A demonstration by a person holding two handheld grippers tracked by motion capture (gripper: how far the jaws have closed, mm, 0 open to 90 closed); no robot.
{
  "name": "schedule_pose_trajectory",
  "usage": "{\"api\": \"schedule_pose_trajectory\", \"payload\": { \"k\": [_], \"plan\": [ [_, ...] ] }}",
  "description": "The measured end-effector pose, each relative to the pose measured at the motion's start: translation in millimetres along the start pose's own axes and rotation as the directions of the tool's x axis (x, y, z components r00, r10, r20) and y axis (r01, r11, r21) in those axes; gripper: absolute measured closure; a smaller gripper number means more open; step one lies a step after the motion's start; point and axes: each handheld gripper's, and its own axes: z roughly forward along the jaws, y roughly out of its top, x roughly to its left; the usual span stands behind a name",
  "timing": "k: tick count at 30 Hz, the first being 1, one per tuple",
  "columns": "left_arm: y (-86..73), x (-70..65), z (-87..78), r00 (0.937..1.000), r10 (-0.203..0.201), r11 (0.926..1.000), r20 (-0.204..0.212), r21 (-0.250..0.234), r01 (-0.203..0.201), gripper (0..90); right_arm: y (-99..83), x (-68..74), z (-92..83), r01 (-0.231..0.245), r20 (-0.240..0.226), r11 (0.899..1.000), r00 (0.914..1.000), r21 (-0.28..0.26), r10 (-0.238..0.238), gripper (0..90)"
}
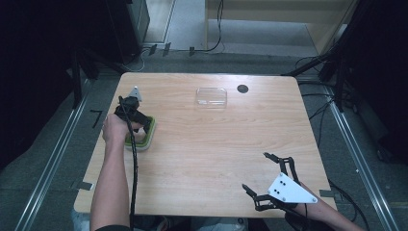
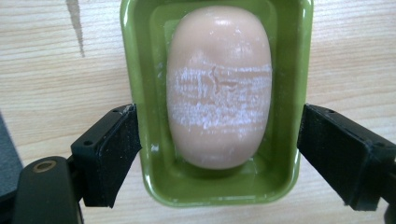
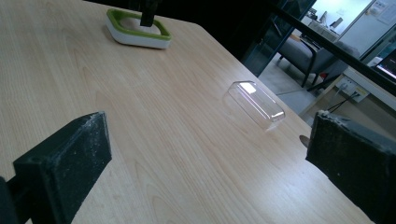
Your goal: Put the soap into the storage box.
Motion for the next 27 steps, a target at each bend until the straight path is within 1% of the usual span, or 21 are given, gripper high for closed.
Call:
{"api": "schedule_pose_trajectory", "payload": {
  "k": [1,2,4,5,7,11,16,18,20,21,22,24,26,27],
  "plan": [
    [-0.8,-0.3,-2.0,1.0,0.009,0.9999,0.001,0.008,-0.009,12.9,-0.1,0.1,0.7,0.003,-0.004,1.0,1.0,0.005,-0.003,0.0],
    [-2.1,-1.2,-3.0,1.0,0.01,1.0,0.002,0.001,-0.01,12.9,-0.1,0.0,0.7,0.003,-0.005,1.0,1.0,0.006,-0.003,0.0],
    [-4.2,-2.7,-5.2,0.9999,0.015,0.9998,-0.001,0.008,-0.015,11.9,-0.1,0.2,0.4,0.0,-0.002,1.0,1.0,0.002,0.0,0.0],
    [-5.1,-3.1,-6.4,0.9997,0.025,0.9996,-0.002,0.016,-0.025,11.9,-0.1,0.2,0.4,0.0,-0.002,1.0,1.0,0.002,0.0,0.0],
    [-7.4,-4.9,-8.6,0.9996,0.027,0.9996,0.002,0.013,-0.027,10.9,-0.2,0.1,0.2,0.0,-0.001,1.0,1.0,0.002,0.0,0.0],
    [-12.2,-9.0,-13.3,0.9988,0.048,0.9986,0.003,0.023,-0.048,10.0,-0.5,0.2,0.0,0.0,-0.001,1.0,1.0,0.004,0.0,0.0],
    [-19.5,-13.2,-18.5,0.9975,0.07,0.9965,0.01,0.046,-0.07,9.8,-0.9,0.2,-1.2,0.0,0.0,1.0,1.0,0.009,0.0,0.0],
    [-22.8,-15.1,-21.3,0.9973,0.072,0.9966,0.013,0.039,-0.073,9.8,-0.9,0.2,-1.6,-0.002,0.002,1.0,1.0,0.006,0.002,0.0],
    [-26.6,-17.1,-24.1,0.9971,0.075,0.9964,0.01,0.039,-0.075,9.8,-0.4,0.5,-2.1,-0.002,0.005,1.0,1.0,0.001,0.002,0.0],
    [-28.1,-17.5,-25.1,0.9968,0.078,0.9961,0.018,0.041,-0.078,9.5,0.2,1.1,-1.8,0.004,0.001,1.0,1.0,0.005,-0.004,0.0],
    [-30.7,-19.2,-26.1,0.9967,0.08,0.996,0.016,0.039,-0.081,9.4,0.5,1.4,-1.4,0.008,0.001,1.0,1.0,0.007,-0.008,0.0],
    [-36.8,-22.2,-28.3,0.9951,0.098,0.9941,0.006,0.045,-0.099,9.3,0.5,1.9,-1.5,0.008,0.0,1.0,1.0,0.008,-0.008,0.0],
    [-43.3,-24.0,-29.7,0.995,0.1,0.9943,0.003,0.038,-0.1,9.3,0.5,1.7,-1.5,0.008,0.002,1.0,1.0,0.007,-0.008,0.0],
    [-46.2,-24.1,-30.5,0.9942,0.108,0.9932,0.001,0.044,-0.108,9.3,0.5,1.8,-1.5,0.007,0.0,1.0,1.0,0.008,-0.007,0.0]
  ]
}}
